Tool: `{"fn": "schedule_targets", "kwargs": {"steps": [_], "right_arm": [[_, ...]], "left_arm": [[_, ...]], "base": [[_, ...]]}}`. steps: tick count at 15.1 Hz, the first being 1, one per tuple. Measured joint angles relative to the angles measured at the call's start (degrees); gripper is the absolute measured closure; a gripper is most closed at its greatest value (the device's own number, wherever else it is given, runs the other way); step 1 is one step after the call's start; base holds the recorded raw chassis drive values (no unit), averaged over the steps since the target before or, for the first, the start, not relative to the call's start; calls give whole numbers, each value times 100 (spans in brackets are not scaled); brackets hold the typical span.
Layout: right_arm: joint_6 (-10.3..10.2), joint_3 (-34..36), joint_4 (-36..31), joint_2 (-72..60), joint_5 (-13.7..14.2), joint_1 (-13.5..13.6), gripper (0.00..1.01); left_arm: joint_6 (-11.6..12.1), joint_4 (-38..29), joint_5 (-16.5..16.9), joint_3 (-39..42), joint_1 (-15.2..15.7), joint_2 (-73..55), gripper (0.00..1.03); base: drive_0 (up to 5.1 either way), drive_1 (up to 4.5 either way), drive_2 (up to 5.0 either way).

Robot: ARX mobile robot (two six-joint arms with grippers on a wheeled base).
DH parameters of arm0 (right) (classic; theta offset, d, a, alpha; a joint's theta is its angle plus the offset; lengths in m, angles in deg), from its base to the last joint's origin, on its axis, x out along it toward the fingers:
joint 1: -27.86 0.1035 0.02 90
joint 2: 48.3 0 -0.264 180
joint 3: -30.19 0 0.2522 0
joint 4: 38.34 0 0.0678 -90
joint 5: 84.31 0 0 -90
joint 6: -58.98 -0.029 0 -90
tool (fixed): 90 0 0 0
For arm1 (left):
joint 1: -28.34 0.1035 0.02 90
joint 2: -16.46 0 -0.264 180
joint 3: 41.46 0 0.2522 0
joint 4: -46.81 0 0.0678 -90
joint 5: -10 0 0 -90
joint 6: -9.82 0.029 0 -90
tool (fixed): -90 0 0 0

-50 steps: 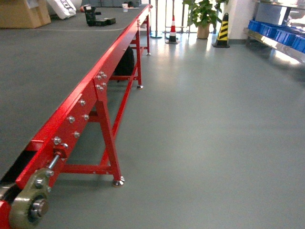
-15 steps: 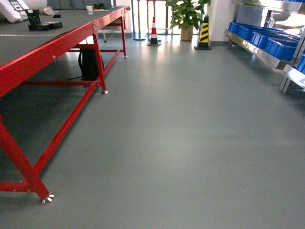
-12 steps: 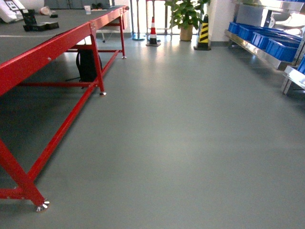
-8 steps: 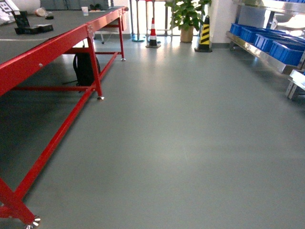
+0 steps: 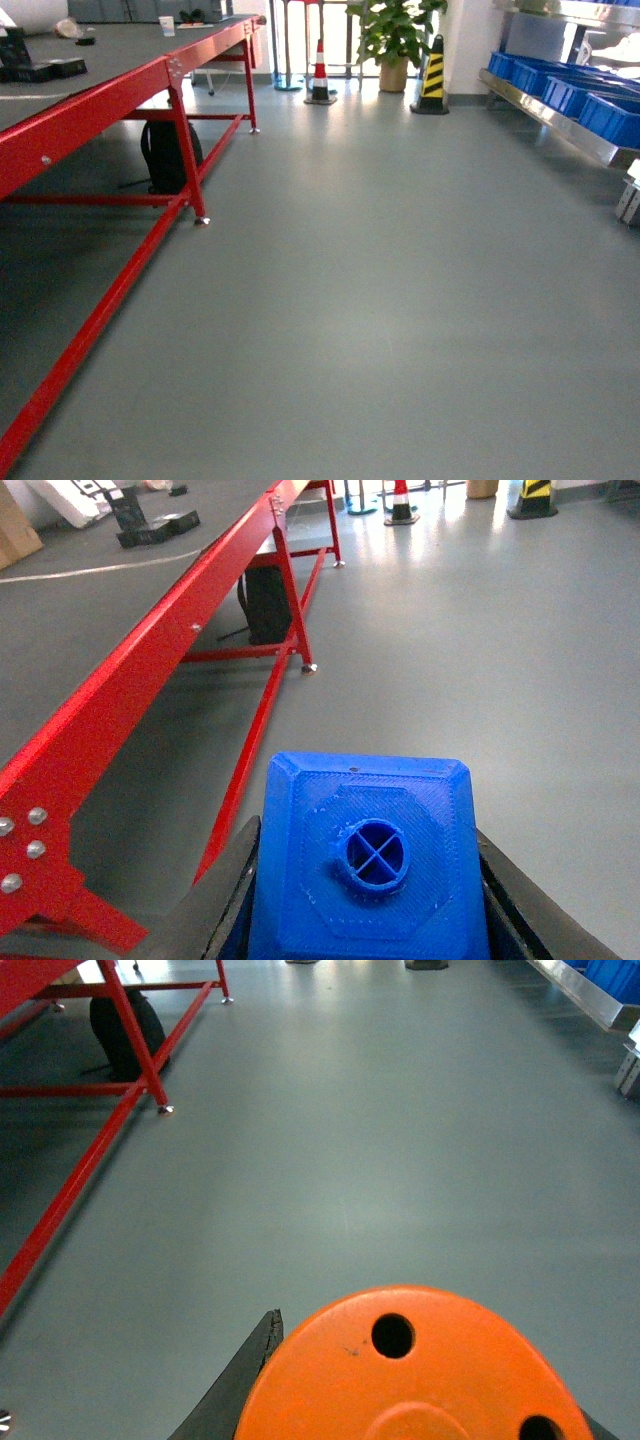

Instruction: Sort blue parts and orange caps into right shelf containers

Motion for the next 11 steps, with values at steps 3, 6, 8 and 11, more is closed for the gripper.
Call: {"fn": "schedule_targets", "kwargs": {"steps": [3, 6, 8, 11], "right_arm": [[0, 0, 13, -13, 0, 0, 59], [0, 0, 4, -9, 0, 0, 59], [0, 0, 20, -7, 0, 0, 59], [0, 0, 20, -4, 0, 0, 59]], "left_arm": [[2, 31, 0, 0, 0, -13, 58], [2, 26, -2, 0, 0, -11, 58], [2, 31, 0, 0, 0, -13, 58], [2, 17, 0, 0, 0, -11, 58]], "base": [[5, 435, -426], [4, 435, -426], [4, 435, -426], [4, 435, -426]]}}
